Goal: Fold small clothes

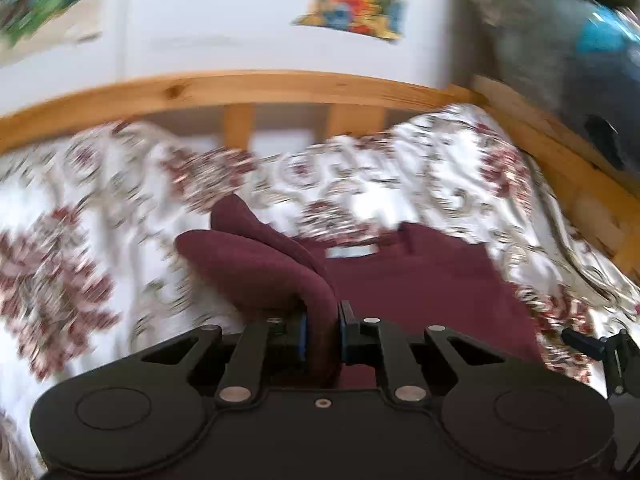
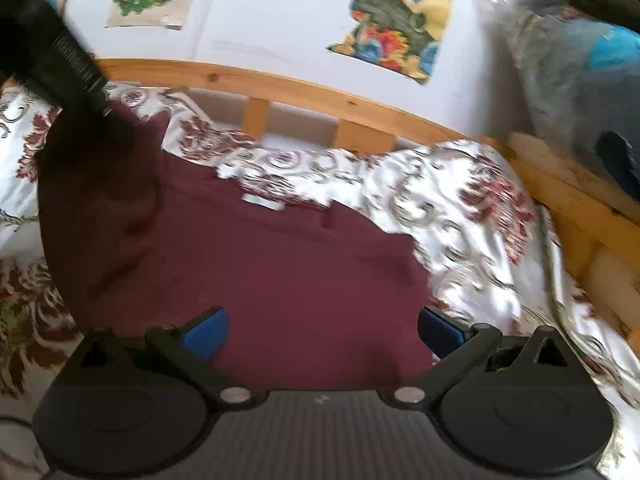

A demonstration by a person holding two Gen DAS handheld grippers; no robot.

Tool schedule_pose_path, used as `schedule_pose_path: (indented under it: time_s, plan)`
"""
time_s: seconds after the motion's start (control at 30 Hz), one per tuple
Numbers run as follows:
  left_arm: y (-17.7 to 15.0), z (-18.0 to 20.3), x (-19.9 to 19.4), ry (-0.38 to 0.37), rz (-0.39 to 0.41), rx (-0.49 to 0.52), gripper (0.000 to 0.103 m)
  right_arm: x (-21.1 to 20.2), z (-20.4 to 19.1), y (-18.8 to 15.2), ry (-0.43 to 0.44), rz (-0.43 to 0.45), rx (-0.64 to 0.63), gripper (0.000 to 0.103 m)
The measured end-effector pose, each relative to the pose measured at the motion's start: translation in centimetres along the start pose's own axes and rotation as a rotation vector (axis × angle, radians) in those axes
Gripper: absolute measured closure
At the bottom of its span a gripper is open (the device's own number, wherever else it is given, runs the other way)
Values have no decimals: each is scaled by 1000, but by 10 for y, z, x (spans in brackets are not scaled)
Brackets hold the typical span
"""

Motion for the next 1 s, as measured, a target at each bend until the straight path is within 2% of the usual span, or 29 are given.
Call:
schedule_pose_path:
  time_s: [0.13, 0.27, 0.4, 0.53, 0.63, 0.7, 0.77, 0.83, 0.9, 1.0]
  plan:
    - [12, 55, 27, -81, -45, 70, 88, -5, 29, -14, -62, -31, 4, 0]
    - [-6, 97, 68, -143, -126, 119, 88, -5, 61, -30, -130, -91, 61, 0]
    - [-29, 115, 87, -148, -177, 145, 87, -6, 84, -47, -158, -140, 131, 0]
    - [-35, 115, 83, -166, -160, 146, 83, -7, 96, -59, -163, -166, 162, 0]
    - [-30, 113, 76, -211, -149, 113, 67, -6, 99, -63, -165, -178, 174, 0]
    - [-26, 115, 66, -262, -134, 95, 37, -6, 101, -63, -165, -179, 182, 0]
    - [-24, 118, 54, -295, -100, 88, 18, -7, 99, -62, -167, -174, 182, 0]
    - [-23, 122, 35, -332, -56, 103, 15, -6, 99, -59, -169, -168, 177, 0]
    - [-23, 121, 16, -367, -15, 130, 6, -6, 98, -56, -168, -161, 173, 0]
    - [-26, 109, -11, -371, 53, 164, 2, -5, 98, -49, -161, -148, 167, 0]
Point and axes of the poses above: each gripper's, at about its wrist camera, not at the fingertips, and x roughly the way its jaws point, z to its right, y to its top, the point moved 3 cm from there along x, roughly the way its jaws point, and after that the axes turned 10 degrees about -y, right-handed, at the moved point
